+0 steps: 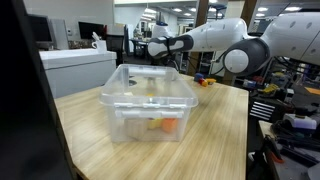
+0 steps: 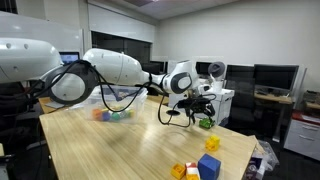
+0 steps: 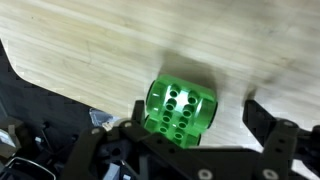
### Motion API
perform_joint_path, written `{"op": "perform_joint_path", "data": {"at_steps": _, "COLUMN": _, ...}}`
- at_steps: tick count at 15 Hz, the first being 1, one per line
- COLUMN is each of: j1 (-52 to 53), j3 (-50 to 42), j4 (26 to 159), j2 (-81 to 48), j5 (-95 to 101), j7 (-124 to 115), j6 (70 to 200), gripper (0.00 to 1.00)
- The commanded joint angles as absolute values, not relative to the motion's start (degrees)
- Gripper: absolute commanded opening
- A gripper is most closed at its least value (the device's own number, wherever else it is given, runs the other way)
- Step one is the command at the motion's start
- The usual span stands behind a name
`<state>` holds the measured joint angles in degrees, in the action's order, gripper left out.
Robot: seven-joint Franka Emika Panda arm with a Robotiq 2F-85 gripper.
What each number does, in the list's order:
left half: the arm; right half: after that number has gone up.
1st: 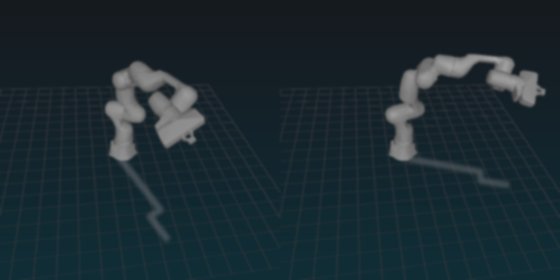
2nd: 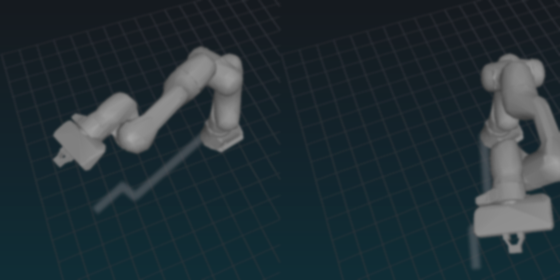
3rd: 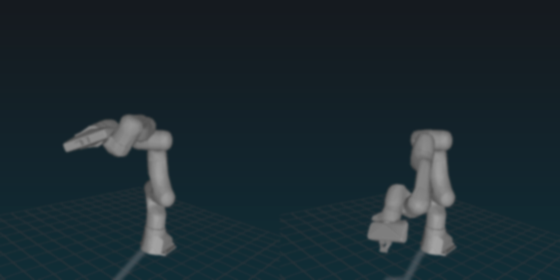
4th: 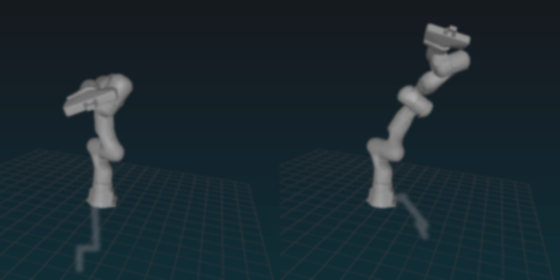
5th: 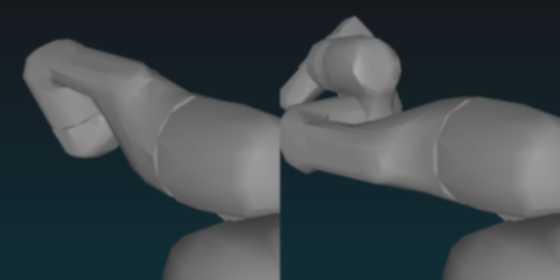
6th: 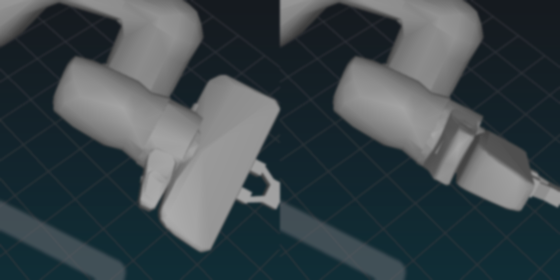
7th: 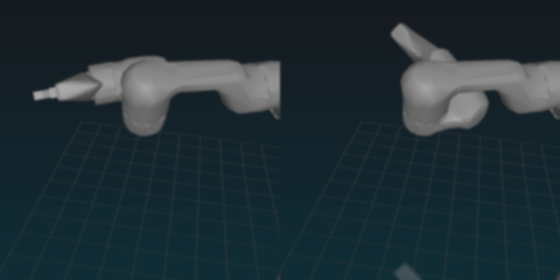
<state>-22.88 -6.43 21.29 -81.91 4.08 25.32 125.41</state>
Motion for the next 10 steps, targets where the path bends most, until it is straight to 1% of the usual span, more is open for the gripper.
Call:
{"op": "perform_joint_path", "data": {"at_steps": 1, "j1": -23.1, "j3": -8.0, "j4": 21.4, "j2": -82.1, "j5": 6.0, "j7": 22.8, "j6": 125.0, "gripper": 1.00}}
{"op": "perform_joint_path", "data": {"at_steps": 5, "j1": -23.4, "j3": -9.5, "j4": 21.7, "j2": -82.0, "j5": 6.9, "j7": 20.9, "j6": 124.8, "gripper": 1.00}}
{"op": "perform_joint_path", "data": {"at_steps": 10, "j1": -23.5, "j3": -8.8, "j4": 21.8, "j2": -82.1, "j5": 6.3, "j7": 21.8, "j6": 124.8, "gripper": 0.99}}
